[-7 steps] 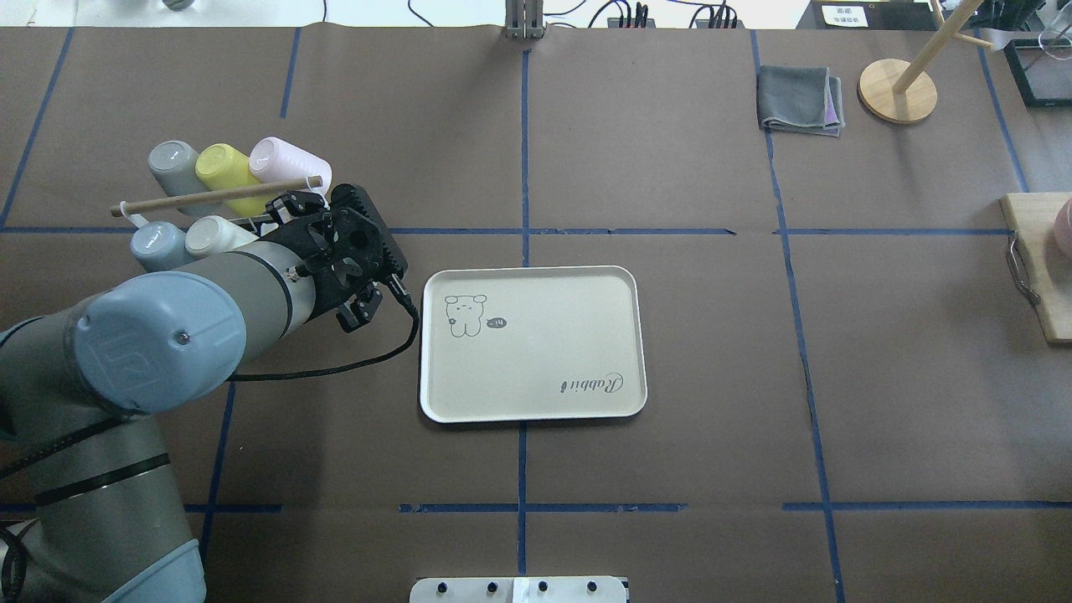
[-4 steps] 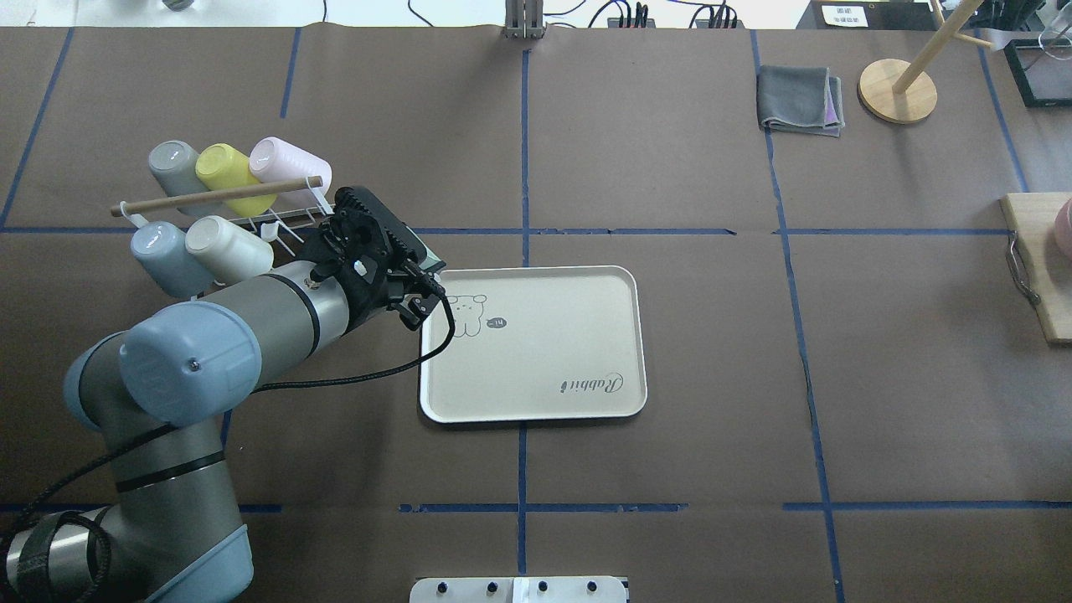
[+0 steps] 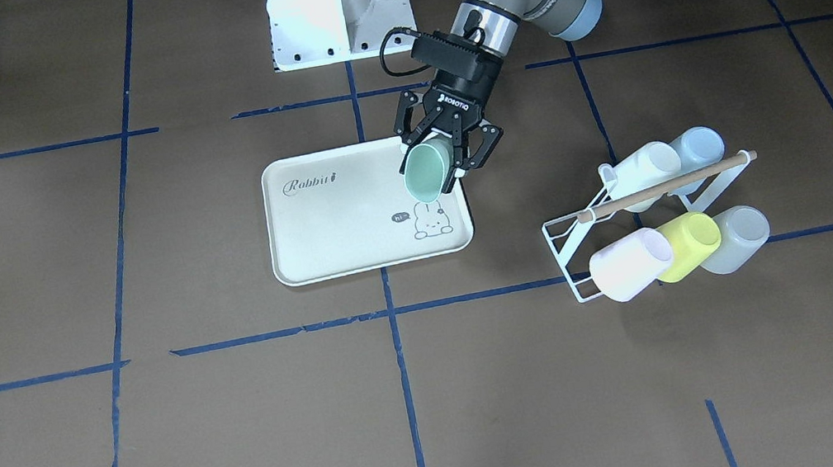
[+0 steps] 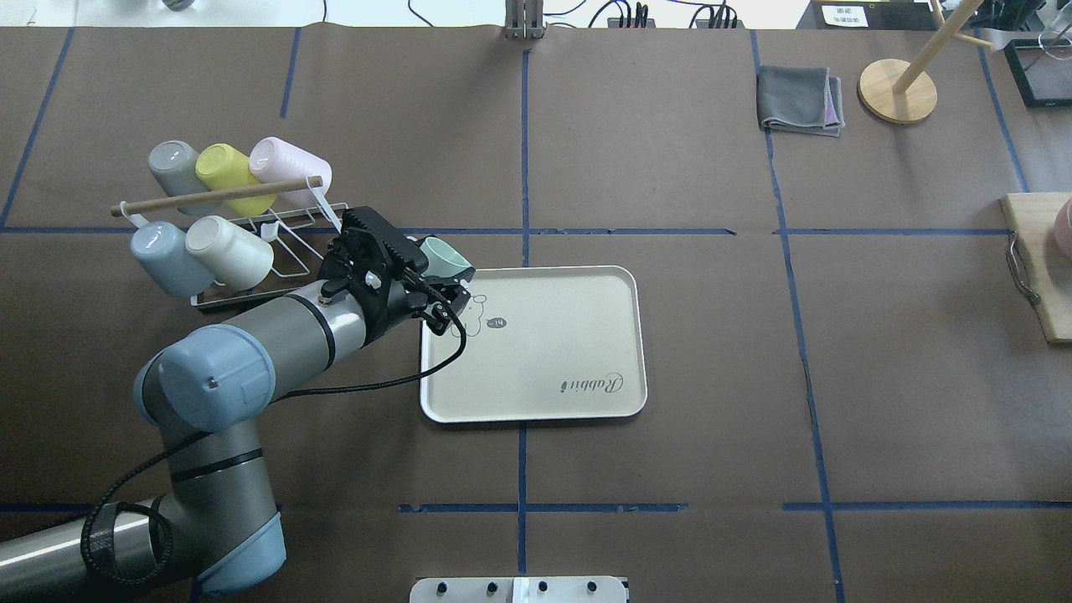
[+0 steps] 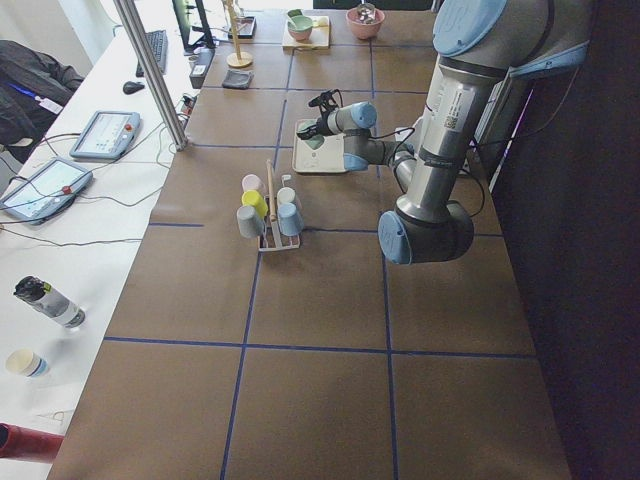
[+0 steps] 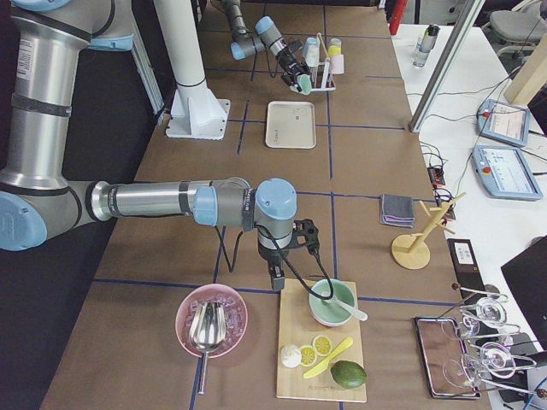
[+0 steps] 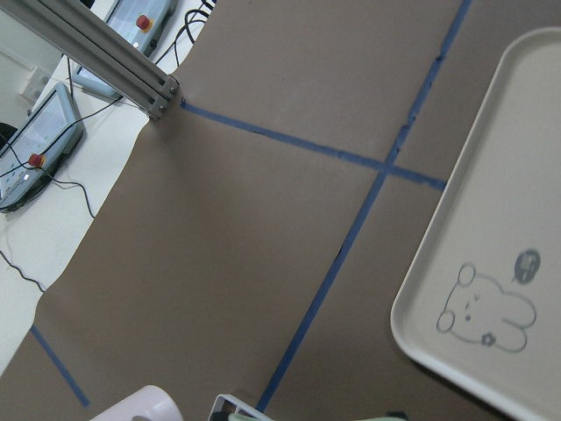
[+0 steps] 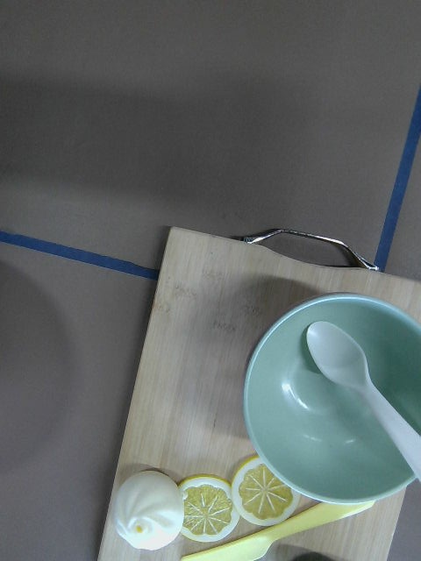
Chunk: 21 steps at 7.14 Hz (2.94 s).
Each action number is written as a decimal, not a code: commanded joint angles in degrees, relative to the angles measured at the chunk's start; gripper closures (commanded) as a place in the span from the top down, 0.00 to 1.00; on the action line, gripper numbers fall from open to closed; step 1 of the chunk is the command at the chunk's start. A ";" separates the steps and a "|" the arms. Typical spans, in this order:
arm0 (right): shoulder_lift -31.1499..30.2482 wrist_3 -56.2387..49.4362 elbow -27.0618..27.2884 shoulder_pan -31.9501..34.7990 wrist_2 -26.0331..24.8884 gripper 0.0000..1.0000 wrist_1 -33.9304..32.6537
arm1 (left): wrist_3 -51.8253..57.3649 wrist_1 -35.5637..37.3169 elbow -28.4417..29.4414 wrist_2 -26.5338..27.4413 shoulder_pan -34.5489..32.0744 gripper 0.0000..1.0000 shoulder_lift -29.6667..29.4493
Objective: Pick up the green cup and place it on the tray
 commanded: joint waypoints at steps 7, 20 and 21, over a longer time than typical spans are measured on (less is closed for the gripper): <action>0.00 0.00 -0.94 0.00 0.07 1.00 -0.09 | 0.38 -5.62 13.24 2.71 2.83 0.70 -7.75; 0.00 0.00 -1.47 0.00 0.07 1.00 -0.09 | 0.38 -5.79 13.06 2.62 4.66 0.82 -7.75; 0.00 -0.09 -1.64 0.00 -0.02 1.00 -0.09 | 0.38 -5.79 13.06 2.62 5.37 0.82 -7.92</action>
